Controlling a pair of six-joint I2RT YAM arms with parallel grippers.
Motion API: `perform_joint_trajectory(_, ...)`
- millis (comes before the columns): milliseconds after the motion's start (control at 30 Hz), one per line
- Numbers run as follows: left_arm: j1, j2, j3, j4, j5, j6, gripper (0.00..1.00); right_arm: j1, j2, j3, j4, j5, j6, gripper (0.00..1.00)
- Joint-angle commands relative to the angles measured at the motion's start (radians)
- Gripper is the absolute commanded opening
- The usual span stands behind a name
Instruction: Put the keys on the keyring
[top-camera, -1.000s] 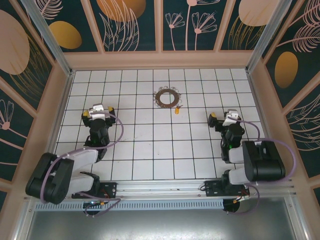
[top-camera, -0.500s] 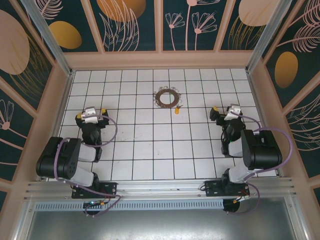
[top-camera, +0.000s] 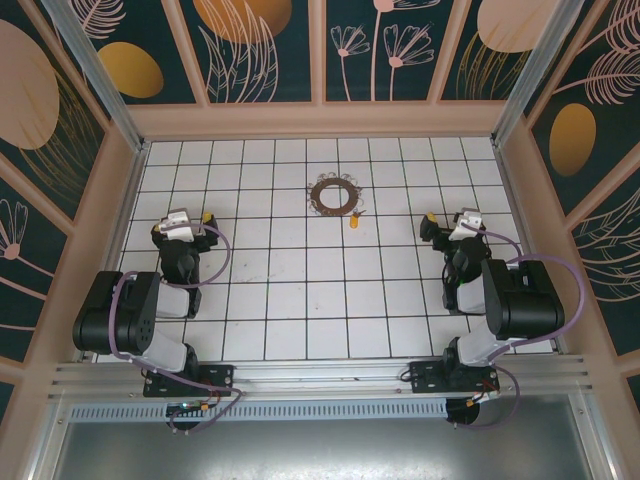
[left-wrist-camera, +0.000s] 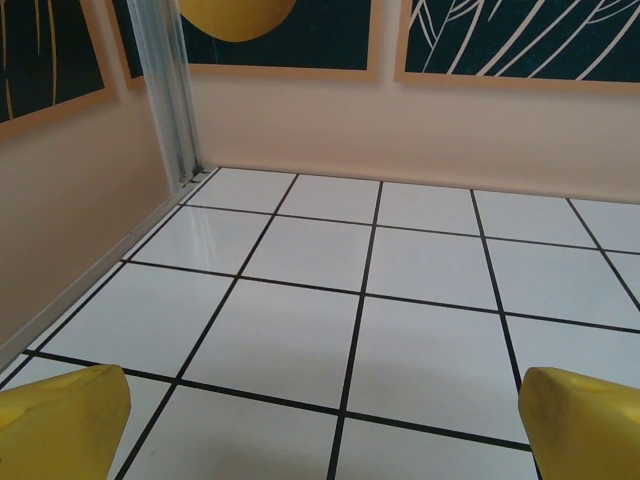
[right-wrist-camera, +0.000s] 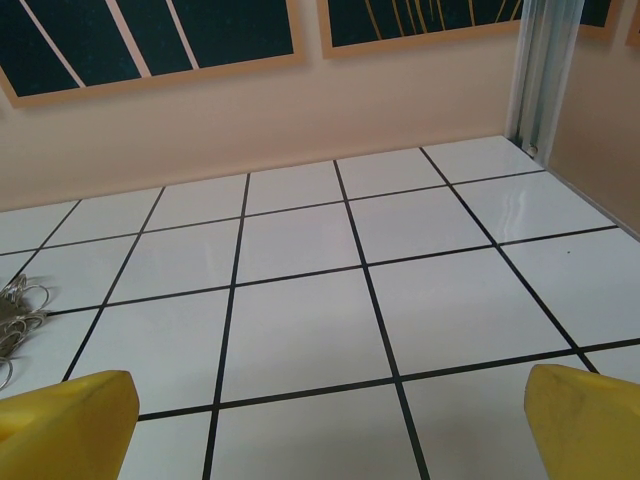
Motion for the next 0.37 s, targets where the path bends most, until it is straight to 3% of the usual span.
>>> perform_joint_trajectory(0,0.005,0.001,0.015,0.008,0.015,-0.019,0.99,0.011,0.004,0.006,0.021,0.022,-0.006,0.99)
perform_joint_trajectory(333,0.004,-0.001,0.014,0.009,0.015,-0.019,0.99,0.000,0.004,0.014,0.005,0.010,0.000,0.99)
